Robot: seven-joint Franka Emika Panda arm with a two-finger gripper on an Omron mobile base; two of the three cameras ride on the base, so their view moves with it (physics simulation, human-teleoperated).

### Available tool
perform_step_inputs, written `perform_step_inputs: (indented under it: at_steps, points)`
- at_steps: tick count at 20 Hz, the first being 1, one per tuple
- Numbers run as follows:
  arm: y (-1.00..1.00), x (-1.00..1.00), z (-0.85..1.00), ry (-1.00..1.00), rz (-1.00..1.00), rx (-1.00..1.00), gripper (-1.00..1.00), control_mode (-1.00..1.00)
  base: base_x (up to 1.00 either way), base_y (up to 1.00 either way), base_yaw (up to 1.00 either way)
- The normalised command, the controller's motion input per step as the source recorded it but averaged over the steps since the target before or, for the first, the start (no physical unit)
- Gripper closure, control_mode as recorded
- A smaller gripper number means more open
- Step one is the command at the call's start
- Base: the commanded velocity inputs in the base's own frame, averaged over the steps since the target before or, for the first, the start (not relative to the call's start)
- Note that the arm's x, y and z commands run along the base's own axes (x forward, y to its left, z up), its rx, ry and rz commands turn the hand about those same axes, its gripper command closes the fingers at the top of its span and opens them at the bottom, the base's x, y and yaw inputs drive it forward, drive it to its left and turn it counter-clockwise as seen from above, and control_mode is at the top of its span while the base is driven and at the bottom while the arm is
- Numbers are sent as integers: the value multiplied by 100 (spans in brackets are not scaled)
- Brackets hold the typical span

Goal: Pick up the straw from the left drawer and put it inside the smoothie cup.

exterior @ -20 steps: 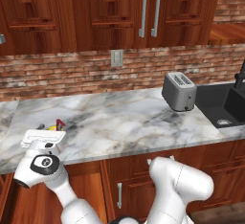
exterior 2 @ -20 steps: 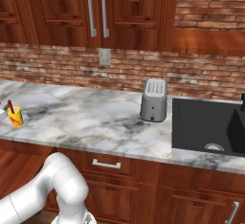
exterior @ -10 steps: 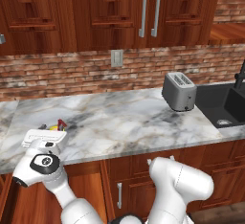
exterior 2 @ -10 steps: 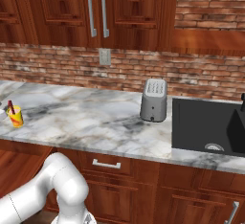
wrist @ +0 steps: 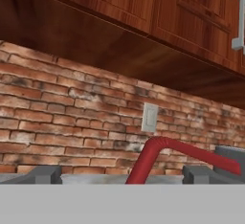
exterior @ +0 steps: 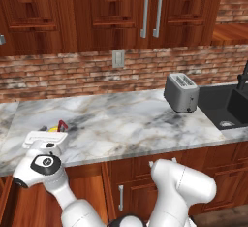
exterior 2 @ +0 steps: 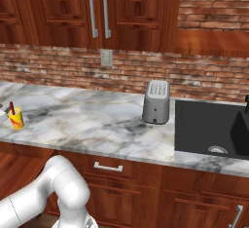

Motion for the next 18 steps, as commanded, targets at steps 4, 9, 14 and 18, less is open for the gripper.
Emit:
perform_step_inputs:
  at_steps: [4,9,14,18]
  points:
    - [0,4,-24,0,0,0,-100,-100,0,0,0]
    - [0,1,-14,0,0,0,-100,-100,0,0,0]
    - [10,0,0,0,0,0,-100,-100,0,0,0]
    - [22,11,0,2,0,0,-100,-100,0,0,0]
